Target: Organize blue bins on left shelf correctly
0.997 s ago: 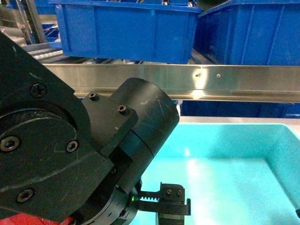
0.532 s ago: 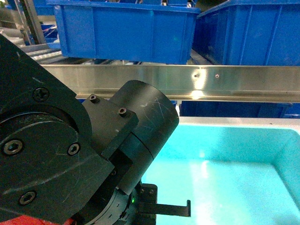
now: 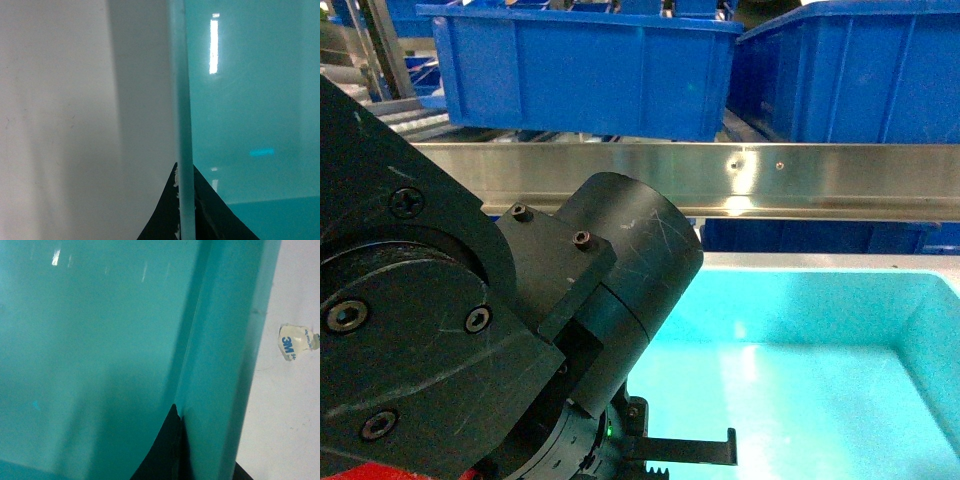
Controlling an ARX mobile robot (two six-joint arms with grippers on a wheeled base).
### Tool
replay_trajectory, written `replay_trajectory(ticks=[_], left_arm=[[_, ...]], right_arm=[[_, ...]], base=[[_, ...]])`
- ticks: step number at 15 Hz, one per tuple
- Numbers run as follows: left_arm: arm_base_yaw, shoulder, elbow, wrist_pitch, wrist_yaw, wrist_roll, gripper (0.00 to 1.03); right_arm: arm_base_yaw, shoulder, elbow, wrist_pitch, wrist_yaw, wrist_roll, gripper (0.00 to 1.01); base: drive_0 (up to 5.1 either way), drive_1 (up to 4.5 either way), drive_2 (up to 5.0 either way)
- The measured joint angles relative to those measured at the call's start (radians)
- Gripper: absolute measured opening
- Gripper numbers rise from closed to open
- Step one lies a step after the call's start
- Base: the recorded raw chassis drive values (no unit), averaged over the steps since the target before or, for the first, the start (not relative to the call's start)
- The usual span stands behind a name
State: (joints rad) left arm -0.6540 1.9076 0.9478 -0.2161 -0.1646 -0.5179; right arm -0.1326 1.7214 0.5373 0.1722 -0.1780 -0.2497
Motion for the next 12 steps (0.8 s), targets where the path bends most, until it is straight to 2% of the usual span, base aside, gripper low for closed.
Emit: replay_trajectory(ticks=[2, 6, 7, 8, 9, 12], left_arm=[[0.0, 0.0, -0.004, 0.025, -0.01, 0.005, 0.02], [0.032, -0.098, -0.1, 0.138, -0.073, 0.067, 0.02], [0.062, -0.169, -0.119, 0.158, -0.078, 0.103, 0.02], [0.076, -0.274, -0.145, 0.161, -0.079, 0.15, 0.02], [0.076, -0.322, -0.146, 0.173, -0.102, 0.178, 0.02], [0.076, -0.361, -0.145, 0.182, -0.131, 0.186, 0.02]], right_arm=[[-0.006, -0.013, -0.033, 0.063, 0.011, 0.006, 0.02], [0.018, -0.116, -0.072, 0.159, 0.027, 0.032, 0.02], [0.035, -0.187, -0.067, 0.138, 0.018, 0.063, 0.02], [0.048, -0.313, -0.063, 0.057, 0.013, 0.095, 0.02], [0.056, -0.376, -0.062, 0.064, 0.009, 0.097, 0.02], [0.062, -0.427, -0.063, 0.236, -0.016, 0.092, 0.02]], base=[[0.0, 0.0, 0.0], [0.0, 0.0, 0.0], [0.0, 0.0, 0.0], [0.0, 0.0, 0.0], [0.0, 0.0, 0.0], [0.0, 0.0, 0.0]])
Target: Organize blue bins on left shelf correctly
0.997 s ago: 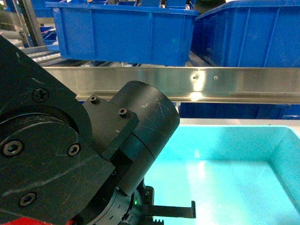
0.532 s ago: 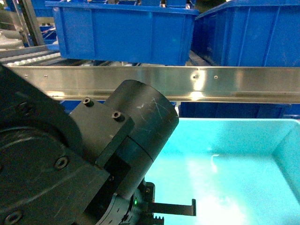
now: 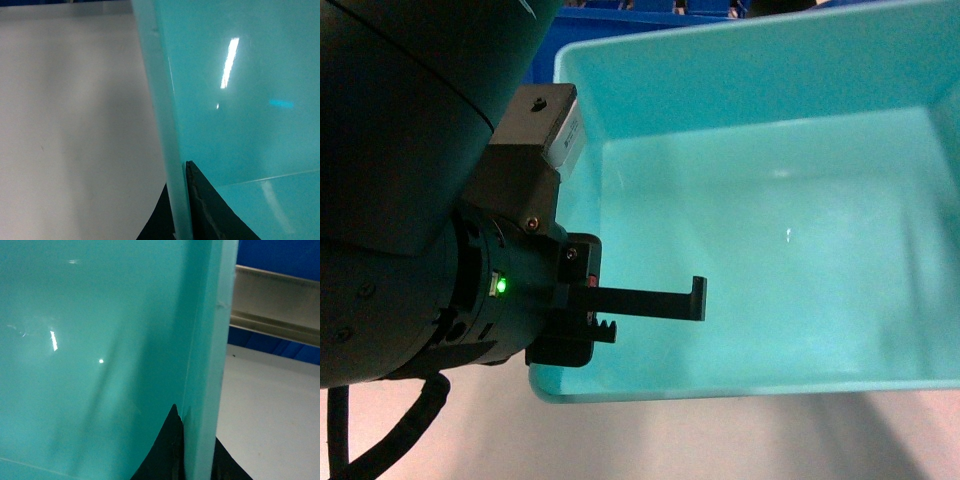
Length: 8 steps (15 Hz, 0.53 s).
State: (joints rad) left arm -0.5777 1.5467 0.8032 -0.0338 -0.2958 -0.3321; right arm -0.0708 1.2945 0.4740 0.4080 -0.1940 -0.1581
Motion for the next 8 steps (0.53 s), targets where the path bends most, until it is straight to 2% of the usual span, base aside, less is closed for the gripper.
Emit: replay_trajectory(ticks=[4, 5, 8], left_arm=[[0.001, 0.005, 0.0, -0.01, 0.006, 0.0, 0.02], [0.001, 0.005, 0.0, -0.01, 0.007, 0.0, 0.02], [0.002, 0.006, 0.0, -0.006, 0.007, 0.0, 0.02]], right_arm=[[0.001, 0.002, -0.01, -0.02, 0.0, 0.001, 0.02], [0.001, 0.002, -0.01, -0.018, 0.0, 0.001, 0.02], [0.002, 0.002, -0.01, -0.014, 0.002, 0.001, 0.02]], base=[[0.0, 0.0, 0.0], [-4.6, 1.05, 3.8], [-2.5, -1.92, 5.2]])
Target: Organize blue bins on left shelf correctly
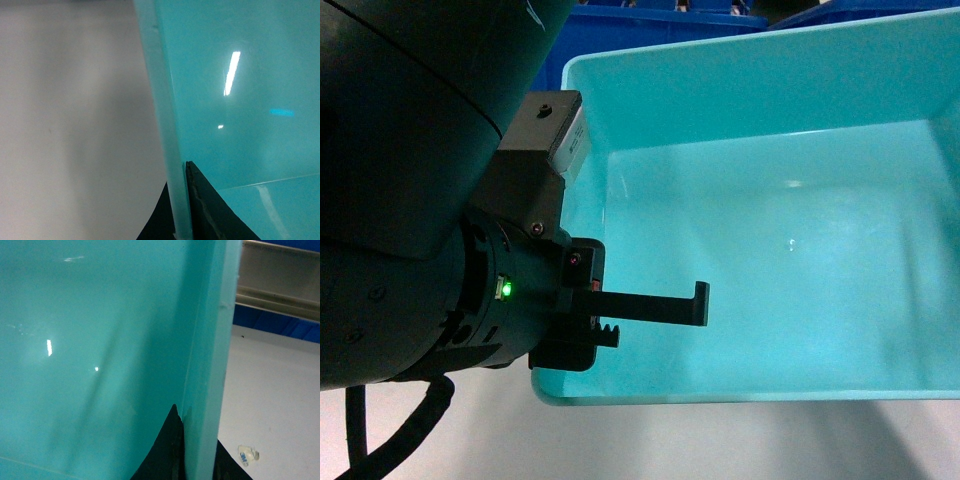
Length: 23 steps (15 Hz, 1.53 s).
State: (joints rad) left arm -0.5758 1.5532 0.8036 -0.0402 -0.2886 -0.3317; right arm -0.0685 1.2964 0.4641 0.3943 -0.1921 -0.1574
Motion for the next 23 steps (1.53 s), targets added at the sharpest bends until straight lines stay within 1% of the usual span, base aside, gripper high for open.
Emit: replay_trajectory(ticks=[4, 23], left_arm=[[0.0, 0.0, 0.0, -0.004, -0.001, 0.0, 0.02], [0.002, 0.0, 0.0, -0.002, 0.0, 0.0, 0.02]], right_arm=[[0.002, 0.0, 0.0, -0.005, 0.002, 0.0, 0.02], [0.003, -0.001, -0.001, -0.002, 0.002, 0.0, 0.02]], base=[[-4.8, 1.25, 3.1], [-5.0, 2.48, 2.5]])
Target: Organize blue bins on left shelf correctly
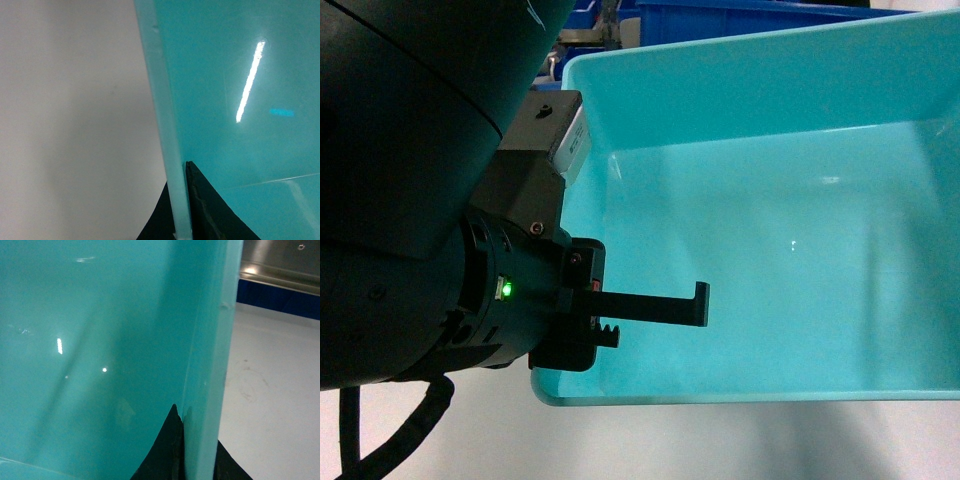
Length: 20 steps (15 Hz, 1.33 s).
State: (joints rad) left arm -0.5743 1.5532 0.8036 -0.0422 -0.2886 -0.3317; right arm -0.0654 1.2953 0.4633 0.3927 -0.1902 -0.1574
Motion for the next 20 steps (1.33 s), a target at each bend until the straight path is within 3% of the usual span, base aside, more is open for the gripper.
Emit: replay_trajectory(ticks=[20], left_arm=[[0.0, 0.0, 0.0, 0.0, 0.0, 0.0, 0.02]], right_arm=[[0.0, 0.0, -0.001, 0.001, 0.0, 0.0, 0.02]], base=[[-5.0, 2.43, 2.4]])
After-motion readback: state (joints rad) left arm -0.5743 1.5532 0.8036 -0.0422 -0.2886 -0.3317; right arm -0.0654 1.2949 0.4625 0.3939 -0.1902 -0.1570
